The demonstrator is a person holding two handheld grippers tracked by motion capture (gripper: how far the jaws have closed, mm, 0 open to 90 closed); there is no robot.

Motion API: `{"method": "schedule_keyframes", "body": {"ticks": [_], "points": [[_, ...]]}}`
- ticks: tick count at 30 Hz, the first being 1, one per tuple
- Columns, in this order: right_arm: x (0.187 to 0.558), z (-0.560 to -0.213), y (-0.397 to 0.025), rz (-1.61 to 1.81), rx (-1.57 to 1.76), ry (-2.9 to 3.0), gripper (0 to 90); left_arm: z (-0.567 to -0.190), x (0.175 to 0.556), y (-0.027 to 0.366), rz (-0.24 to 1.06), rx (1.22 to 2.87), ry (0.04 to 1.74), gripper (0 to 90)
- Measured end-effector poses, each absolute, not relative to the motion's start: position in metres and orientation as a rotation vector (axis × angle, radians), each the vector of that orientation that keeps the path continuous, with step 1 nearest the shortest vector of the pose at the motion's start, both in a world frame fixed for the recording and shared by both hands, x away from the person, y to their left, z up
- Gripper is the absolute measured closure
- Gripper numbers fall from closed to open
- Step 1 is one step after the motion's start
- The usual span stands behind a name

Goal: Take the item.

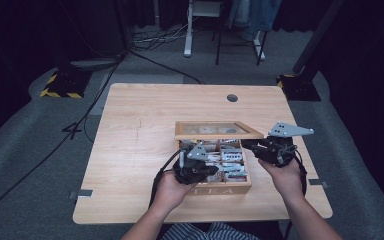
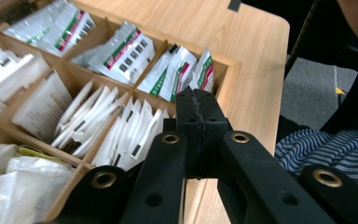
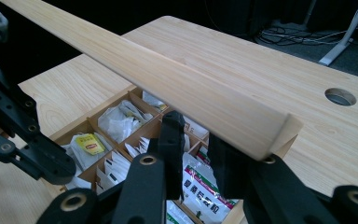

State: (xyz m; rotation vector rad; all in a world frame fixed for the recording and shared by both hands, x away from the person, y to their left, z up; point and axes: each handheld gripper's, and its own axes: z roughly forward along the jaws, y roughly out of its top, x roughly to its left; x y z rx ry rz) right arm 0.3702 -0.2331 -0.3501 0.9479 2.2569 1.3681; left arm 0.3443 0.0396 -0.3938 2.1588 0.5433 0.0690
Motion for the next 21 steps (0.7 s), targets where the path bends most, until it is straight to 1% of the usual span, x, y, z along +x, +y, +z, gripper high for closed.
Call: {"method": "schedule_keyframes", "body": {"ticks": [7,14,21], "points": [[0.370,-0.350,-0.233,1.368,0.947,2.256,75.0,-0.383,0.340,0.048,0.108,2.114,0.539,90.0],[0.370,-0.350,-0.233,1.369,0.947,2.256,75.0,-0.374,0.337,0.056,0.143,2.103,0.525,90.0],[0.371,-0.350,-0.233,1.373,0.946,2.257,75.0,-0.365,0.335,0.070,0.171,2.073,0.546,90.0]]}}
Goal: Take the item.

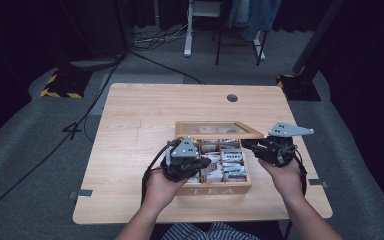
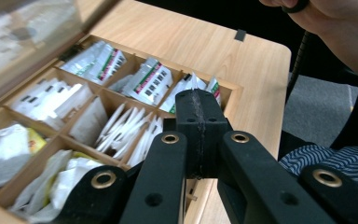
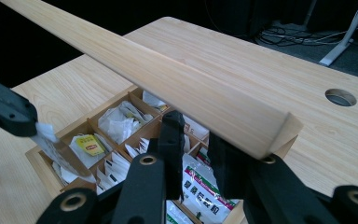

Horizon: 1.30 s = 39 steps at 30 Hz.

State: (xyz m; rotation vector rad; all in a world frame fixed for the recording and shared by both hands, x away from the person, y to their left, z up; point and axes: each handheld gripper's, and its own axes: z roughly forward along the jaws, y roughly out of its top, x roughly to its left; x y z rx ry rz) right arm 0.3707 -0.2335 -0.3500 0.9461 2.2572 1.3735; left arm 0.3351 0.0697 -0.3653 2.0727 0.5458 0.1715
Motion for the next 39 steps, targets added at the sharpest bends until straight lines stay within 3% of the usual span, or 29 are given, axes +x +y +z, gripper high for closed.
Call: {"method": "schedule_keyframes", "body": {"ticks": [39], "points": [[0.371,-0.350,-0.234,1.375,0.946,2.257,75.0,-0.345,0.332,0.155,0.280,2.045,0.698,90.0]]}}
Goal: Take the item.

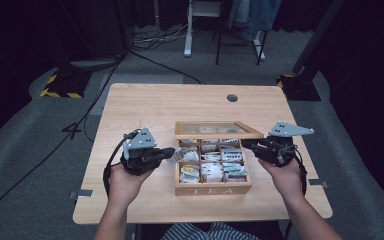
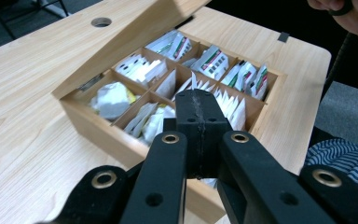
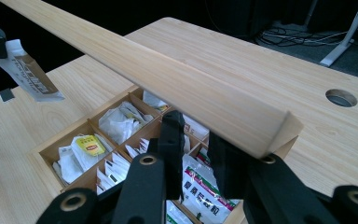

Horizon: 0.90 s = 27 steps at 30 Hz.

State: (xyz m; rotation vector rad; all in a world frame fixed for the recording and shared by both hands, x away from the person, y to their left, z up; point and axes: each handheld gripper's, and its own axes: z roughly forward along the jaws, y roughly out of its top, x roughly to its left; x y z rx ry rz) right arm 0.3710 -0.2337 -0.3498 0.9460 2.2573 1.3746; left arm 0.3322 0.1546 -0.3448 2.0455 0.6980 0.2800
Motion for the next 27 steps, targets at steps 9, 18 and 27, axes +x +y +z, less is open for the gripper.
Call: {"method": "schedule_keyframes", "body": {"ticks": [9,18,27], "points": [[0.371,-0.350,-0.234,1.377,0.945,2.256,75.0,-0.346,0.335,0.171,0.305,2.042,0.749,90.0],[0.371,-0.350,-0.234,1.376,0.946,2.256,75.0,-0.354,0.342,0.185,0.326,2.026,0.826,90.0],[0.371,-0.350,-0.234,1.377,0.945,2.255,75.0,-0.366,0.352,0.196,0.335,2.002,0.910,90.0]]}}
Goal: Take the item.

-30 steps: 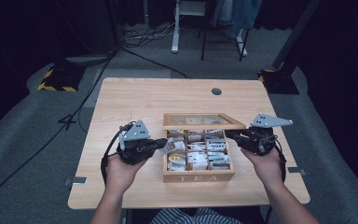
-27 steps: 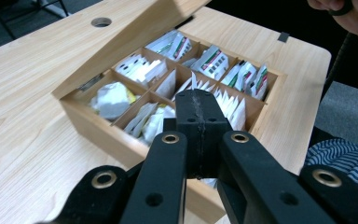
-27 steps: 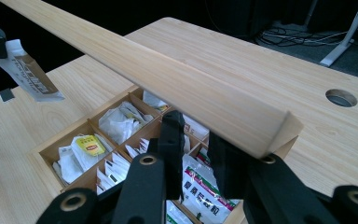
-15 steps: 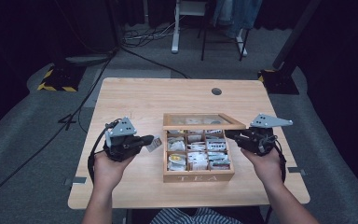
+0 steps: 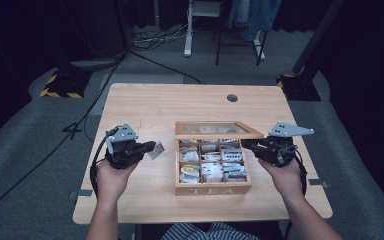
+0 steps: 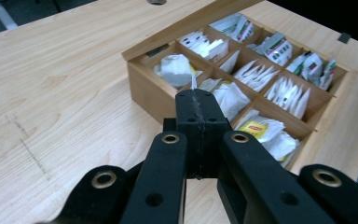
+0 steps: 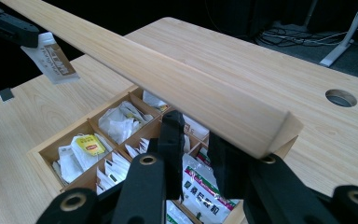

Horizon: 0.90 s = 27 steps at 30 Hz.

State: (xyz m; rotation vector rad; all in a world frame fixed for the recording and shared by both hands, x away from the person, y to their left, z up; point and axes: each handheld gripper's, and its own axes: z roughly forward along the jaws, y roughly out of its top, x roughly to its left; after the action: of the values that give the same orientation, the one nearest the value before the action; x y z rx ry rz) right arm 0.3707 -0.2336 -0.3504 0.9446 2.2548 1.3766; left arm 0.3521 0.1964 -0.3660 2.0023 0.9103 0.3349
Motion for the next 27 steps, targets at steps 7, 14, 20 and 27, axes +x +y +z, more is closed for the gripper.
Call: {"method": "schedule_keyframes", "body": {"ticks": [7,14,20,27], "points": [[0.371,-0.350,-0.234,1.374,0.946,2.256,74.9,-0.375,0.359,0.205,0.365,1.991,0.963,90.0],[0.371,-0.351,-0.233,1.375,0.946,2.258,74.9,-0.386,0.367,0.212,0.376,1.966,1.010,90.0],[0.371,-0.351,-0.233,1.371,0.949,2.259,74.8,-0.397,0.374,0.216,0.370,1.961,1.051,90.0],[0.372,-0.352,-0.233,1.374,0.950,2.261,74.8,-0.409,0.380,0.220,0.349,1.956,1.088,90.0]]}}
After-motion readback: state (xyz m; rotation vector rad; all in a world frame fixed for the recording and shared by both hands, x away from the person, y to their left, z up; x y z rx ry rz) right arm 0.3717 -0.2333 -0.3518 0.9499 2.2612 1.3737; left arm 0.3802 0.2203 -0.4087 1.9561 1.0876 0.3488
